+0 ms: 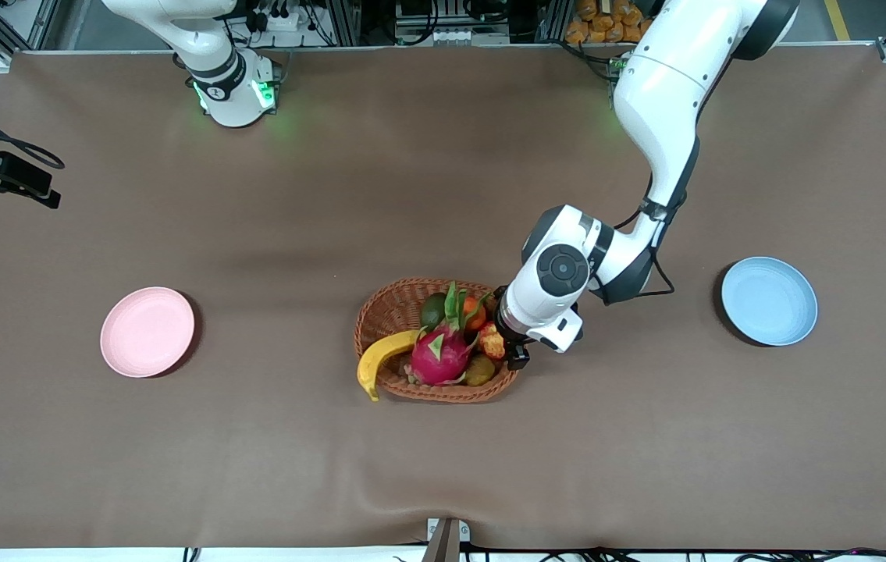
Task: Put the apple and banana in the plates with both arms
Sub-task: 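Lower the left gripper and close it on the red apple, then lift the apple with the left gripper while the right gripper reaches out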
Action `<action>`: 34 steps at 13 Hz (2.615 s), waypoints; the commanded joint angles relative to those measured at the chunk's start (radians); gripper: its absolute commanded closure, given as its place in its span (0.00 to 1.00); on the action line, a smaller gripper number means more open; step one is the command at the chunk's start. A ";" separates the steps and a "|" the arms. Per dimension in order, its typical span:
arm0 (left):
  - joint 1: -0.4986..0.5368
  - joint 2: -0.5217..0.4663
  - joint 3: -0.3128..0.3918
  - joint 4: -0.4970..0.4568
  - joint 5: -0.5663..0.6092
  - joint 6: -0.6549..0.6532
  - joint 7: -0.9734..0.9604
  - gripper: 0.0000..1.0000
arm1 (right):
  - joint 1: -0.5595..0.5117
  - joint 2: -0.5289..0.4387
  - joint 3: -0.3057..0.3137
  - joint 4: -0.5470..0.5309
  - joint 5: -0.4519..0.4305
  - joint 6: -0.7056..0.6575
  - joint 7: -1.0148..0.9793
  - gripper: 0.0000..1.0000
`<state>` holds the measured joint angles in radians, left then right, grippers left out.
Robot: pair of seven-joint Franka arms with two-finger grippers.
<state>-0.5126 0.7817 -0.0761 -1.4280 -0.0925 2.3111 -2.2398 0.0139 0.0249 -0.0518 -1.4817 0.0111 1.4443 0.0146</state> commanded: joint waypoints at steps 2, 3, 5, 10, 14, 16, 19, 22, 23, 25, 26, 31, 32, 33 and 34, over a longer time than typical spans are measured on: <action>-0.009 0.045 0.006 0.044 -0.015 0.016 -0.017 0.00 | 0.005 -0.007 -0.002 -0.002 0.009 -0.002 0.008 0.00; -0.010 0.047 0.006 0.044 -0.015 0.016 -0.015 0.00 | 0.005 -0.007 -0.002 -0.002 0.009 -0.002 0.008 0.00; -0.011 0.056 0.006 0.043 -0.015 0.016 -0.014 0.00 | 0.005 -0.007 -0.002 -0.002 0.009 -0.002 0.008 0.00; -0.015 0.062 0.004 0.043 -0.015 0.018 -0.011 0.76 | 0.005 -0.007 -0.002 -0.002 0.009 -0.002 0.008 0.00; -0.006 -0.007 0.004 0.044 -0.007 -0.021 0.022 1.00 | 0.005 -0.005 -0.002 0.000 0.009 0.007 0.008 0.00; 0.003 -0.071 0.004 0.044 -0.007 -0.064 0.072 1.00 | 0.005 -0.003 -0.002 -0.002 0.009 0.014 0.008 0.00; 0.009 -0.169 0.010 0.044 -0.009 -0.123 0.152 1.00 | 0.005 0.006 -0.002 -0.002 0.009 0.018 0.008 0.00; 0.051 -0.268 0.004 0.043 -0.015 -0.264 0.300 1.00 | 0.008 0.024 -0.002 0.018 0.007 0.050 -0.054 0.00; 0.058 -0.289 0.004 0.043 -0.016 -0.300 0.349 1.00 | 0.011 0.035 -0.003 0.032 0.007 0.051 -0.095 0.00; 0.091 -0.315 0.004 0.041 -0.016 -0.376 0.443 1.00 | 0.018 0.056 -0.003 0.032 -0.003 0.051 -0.113 0.00; 0.107 -0.324 0.004 0.041 -0.018 -0.406 0.486 1.00 | 0.020 0.059 -0.003 0.032 -0.014 0.051 -0.145 0.00; 0.222 -0.344 0.004 0.037 -0.117 -0.545 0.712 1.00 | 0.040 0.075 -0.005 0.032 -0.034 0.057 -0.187 0.00; 0.244 -0.344 0.002 0.035 -0.127 -0.570 0.750 1.00 | 0.043 0.075 -0.005 0.032 -0.036 0.060 -0.162 0.00; 0.256 -0.346 0.004 0.035 -0.139 -0.590 0.782 1.00 | 0.046 0.075 -0.005 0.032 -0.036 0.061 -0.142 0.00; 0.276 -0.346 0.002 0.034 -0.144 -0.604 0.813 1.00 | 0.046 0.078 -0.005 0.031 -0.034 0.062 -0.127 0.00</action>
<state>-0.2616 0.4682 -0.0691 -1.3663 -0.2088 1.7415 -1.4816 0.0495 0.0891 -0.0515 -1.4762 -0.0153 1.5119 -0.1544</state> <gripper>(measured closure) 0.167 0.000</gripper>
